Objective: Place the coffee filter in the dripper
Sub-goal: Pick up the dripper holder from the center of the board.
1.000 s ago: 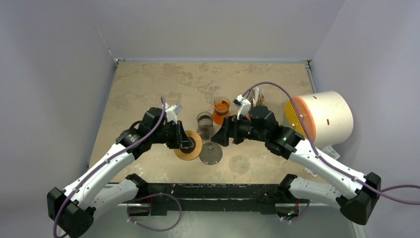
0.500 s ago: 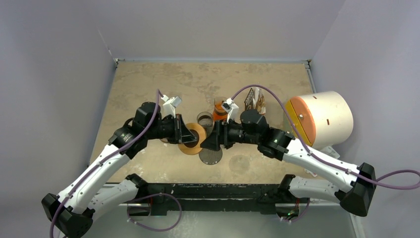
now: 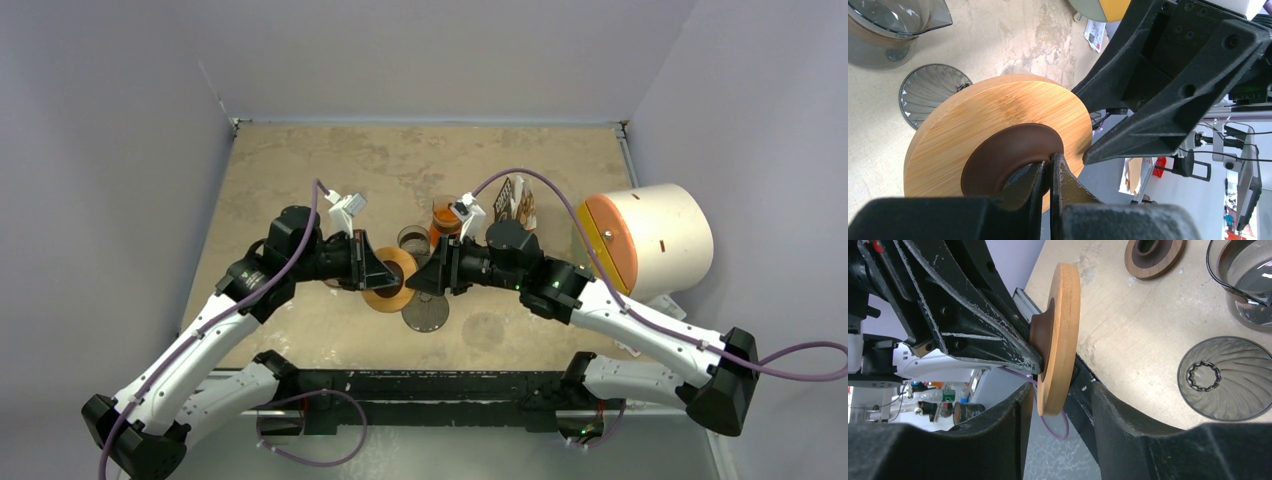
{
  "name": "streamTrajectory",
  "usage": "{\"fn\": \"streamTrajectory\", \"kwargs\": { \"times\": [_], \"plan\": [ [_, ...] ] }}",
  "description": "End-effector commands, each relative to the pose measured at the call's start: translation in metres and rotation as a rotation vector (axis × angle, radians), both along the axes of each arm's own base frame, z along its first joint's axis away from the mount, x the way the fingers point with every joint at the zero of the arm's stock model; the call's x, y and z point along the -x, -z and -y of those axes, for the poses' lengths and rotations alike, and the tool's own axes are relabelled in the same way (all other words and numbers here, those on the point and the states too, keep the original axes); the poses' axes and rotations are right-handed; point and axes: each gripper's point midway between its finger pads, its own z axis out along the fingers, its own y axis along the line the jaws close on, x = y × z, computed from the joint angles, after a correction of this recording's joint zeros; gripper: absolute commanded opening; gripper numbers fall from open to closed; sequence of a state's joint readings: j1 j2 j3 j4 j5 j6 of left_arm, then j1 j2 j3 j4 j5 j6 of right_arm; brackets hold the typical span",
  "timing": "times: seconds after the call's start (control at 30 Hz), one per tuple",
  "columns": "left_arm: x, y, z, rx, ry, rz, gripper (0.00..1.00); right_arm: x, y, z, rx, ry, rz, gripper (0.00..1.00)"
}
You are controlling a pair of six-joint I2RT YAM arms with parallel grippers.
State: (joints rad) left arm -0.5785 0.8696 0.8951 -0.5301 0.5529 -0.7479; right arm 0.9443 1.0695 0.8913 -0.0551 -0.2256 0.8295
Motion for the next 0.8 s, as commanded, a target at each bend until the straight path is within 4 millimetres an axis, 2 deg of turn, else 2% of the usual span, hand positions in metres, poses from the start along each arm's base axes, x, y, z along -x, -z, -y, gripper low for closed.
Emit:
{"fn": "streamTrajectory", "kwargs": {
  "times": [0.0, 0.13, 0.23, 0.27, 0.33, 0.37, 0.5, 0.63, 0.77],
  "plan": [
    [0.002, -0.031, 0.007, 0.090, 0.038, 0.082, 0.00, -0.007, -0.019, -0.007, -0.057, 0.026, 0.026, 0.48],
    [0.002, -0.030, 0.007, 0.090, 0.040, 0.082, 0.00, -0.008, -0.021, -0.010, -0.068, 0.027, 0.022, 0.42],
    [0.001, -0.026, 0.006, 0.080, 0.030, 0.076, 0.00, -0.008, -0.023, -0.012, -0.075, 0.026, 0.026, 0.34],
    [0.001, -0.025, 0.006, 0.077, 0.026, 0.074, 0.00, -0.007, -0.023, -0.012, -0.075, 0.024, 0.027, 0.28],
    [0.001, -0.023, 0.006, 0.076, 0.024, 0.071, 0.00, -0.006, -0.023, -0.013, -0.078, 0.020, 0.025, 0.07],
    [0.000, -0.023, 0.006, 0.075, 0.021, 0.068, 0.00, -0.006, -0.023, -0.013, -0.078, 0.018, 0.025, 0.00],
    [-0.001, -0.020, 0.005, 0.066, 0.004, 0.055, 0.01, -0.004, -0.023, -0.012, -0.082, 0.018, 0.025, 0.00],
    [-0.001, -0.019, 0.004, 0.063, -0.003, 0.043, 0.29, -0.005, -0.024, -0.011, -0.074, 0.024, 0.033, 0.00],
    [0.000, -0.023, 0.002, 0.058, -0.006, 0.038, 0.46, -0.008, -0.019, -0.004, -0.035, 0.049, 0.052, 0.00]
  ]
}}
